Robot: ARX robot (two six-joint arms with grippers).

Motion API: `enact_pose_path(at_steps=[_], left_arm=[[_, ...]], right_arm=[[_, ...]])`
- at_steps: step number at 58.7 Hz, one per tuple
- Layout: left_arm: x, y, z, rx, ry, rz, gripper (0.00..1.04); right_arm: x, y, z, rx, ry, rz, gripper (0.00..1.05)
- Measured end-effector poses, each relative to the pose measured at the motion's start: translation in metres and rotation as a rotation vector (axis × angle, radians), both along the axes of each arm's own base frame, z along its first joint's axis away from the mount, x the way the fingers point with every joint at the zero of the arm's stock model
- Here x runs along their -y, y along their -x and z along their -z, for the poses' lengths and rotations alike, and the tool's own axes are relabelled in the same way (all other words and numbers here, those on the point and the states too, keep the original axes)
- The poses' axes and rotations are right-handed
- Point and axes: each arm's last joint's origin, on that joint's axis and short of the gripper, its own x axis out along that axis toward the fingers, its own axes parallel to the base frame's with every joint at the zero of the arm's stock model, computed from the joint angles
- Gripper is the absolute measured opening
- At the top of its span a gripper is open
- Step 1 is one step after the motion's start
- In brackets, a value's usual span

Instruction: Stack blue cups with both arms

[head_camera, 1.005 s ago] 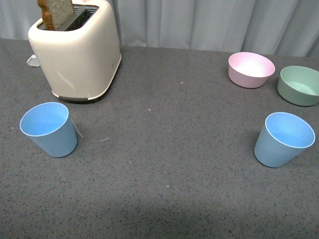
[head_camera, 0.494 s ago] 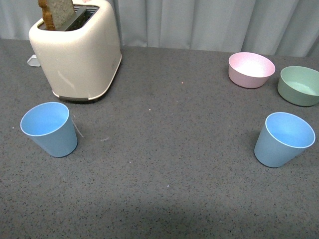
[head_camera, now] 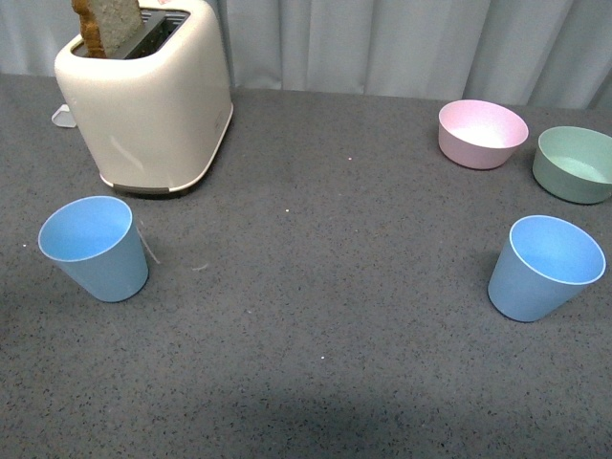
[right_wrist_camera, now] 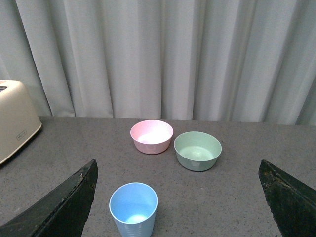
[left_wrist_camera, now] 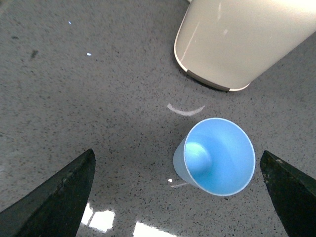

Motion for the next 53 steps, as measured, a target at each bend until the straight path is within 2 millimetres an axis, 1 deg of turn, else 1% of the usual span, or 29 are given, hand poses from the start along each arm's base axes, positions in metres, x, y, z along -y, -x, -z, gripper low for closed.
enact_pose_path(at_steps=[7, 14, 20, 29, 44, 46, 47, 50, 52, 53], left_arm=[[0.002, -0.029, 0.012, -0.115, 0.015, 0.016, 0.98], [0.003, -0.049, 0.022, -0.204, 0.03, 0.022, 0.98], [0.004, -0.061, 0.029, -0.258, 0.037, 0.017, 0.98], [0.004, -0.072, 0.04, -0.333, 0.077, 0.013, 0.98], [0.003, -0.082, 0.058, -0.424, 0.104, -0.002, 0.98], [0.004, -0.083, 0.06, -0.431, 0.107, 0.0, 0.93], [0.004, -0.084, 0.06, -0.435, 0.11, 0.003, 0.88], [0.006, -0.086, 0.06, -0.438, 0.112, 0.009, 0.77], [0.006, -0.087, 0.06, -0.439, 0.112, 0.01, 0.74], [0.006, -0.087, 0.06, -0.441, 0.114, 0.009, 0.7]], right_arm=[[0.0, 0.0, 0.0, 0.0, 0.0, 0.0, 0.95], [0.0, 0.0, 0.0, 0.0, 0.0, 0.0, 0.95], [0.0, 0.0, 0.0, 0.0, 0.0, 0.0, 0.95], [0.0, 0.0, 0.0, 0.0, 0.0, 0.0, 0.95], [0.0, 0.0, 0.0, 0.0, 0.0, 0.0, 0.95], [0.0, 0.0, 0.0, 0.0, 0.0, 0.0, 0.95], [0.0, 0.0, 0.0, 0.0, 0.0, 0.0, 0.95], [0.0, 0.0, 0.0, 0.0, 0.0, 0.0, 0.95], [0.0, 0.0, 0.0, 0.0, 0.0, 0.0, 0.95], [0.0, 0.0, 0.0, 0.0, 0.0, 0.0, 0.95]])
